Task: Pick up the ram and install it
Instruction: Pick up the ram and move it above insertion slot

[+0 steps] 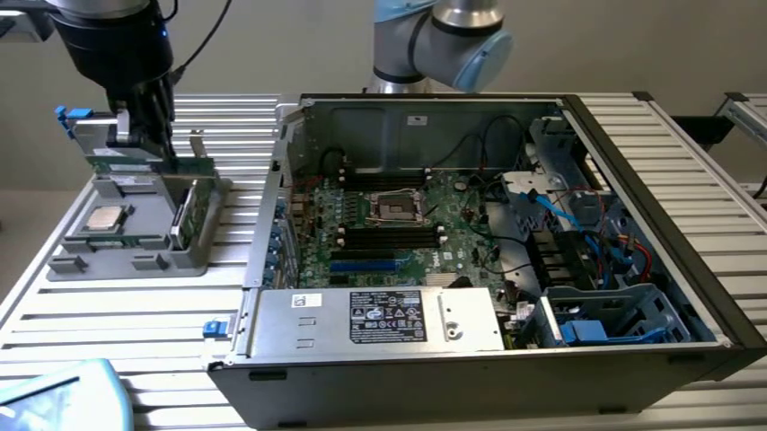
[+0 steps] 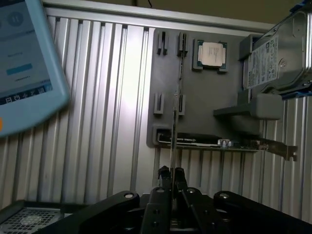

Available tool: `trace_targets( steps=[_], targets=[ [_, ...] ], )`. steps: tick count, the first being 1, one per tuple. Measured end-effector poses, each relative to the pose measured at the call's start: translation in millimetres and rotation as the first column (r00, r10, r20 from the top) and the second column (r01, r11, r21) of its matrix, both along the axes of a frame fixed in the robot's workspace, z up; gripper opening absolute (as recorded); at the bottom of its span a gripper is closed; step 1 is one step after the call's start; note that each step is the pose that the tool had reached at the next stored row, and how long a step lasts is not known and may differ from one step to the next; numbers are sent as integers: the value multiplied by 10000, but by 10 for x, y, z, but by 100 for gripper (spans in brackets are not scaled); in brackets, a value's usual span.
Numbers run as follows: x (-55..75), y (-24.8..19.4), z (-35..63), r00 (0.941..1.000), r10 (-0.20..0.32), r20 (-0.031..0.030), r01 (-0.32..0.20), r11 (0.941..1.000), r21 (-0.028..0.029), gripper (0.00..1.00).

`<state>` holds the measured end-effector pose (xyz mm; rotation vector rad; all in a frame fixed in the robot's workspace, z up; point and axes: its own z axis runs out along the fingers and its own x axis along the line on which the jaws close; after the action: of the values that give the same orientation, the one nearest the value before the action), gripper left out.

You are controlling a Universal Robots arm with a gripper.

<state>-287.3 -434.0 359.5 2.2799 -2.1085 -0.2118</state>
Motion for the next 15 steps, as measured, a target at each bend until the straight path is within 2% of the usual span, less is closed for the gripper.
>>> trace_targets(
  steps=[2,5,15],
  targets=[
    [63,-1,22,10000,41,1,-41,10000,49,14],
    [174,-1,43,10000,91,1,-91,9999,84,14],
    [538,-2,82,9996,284,-7,-284,9995,98,14]
  ],
)
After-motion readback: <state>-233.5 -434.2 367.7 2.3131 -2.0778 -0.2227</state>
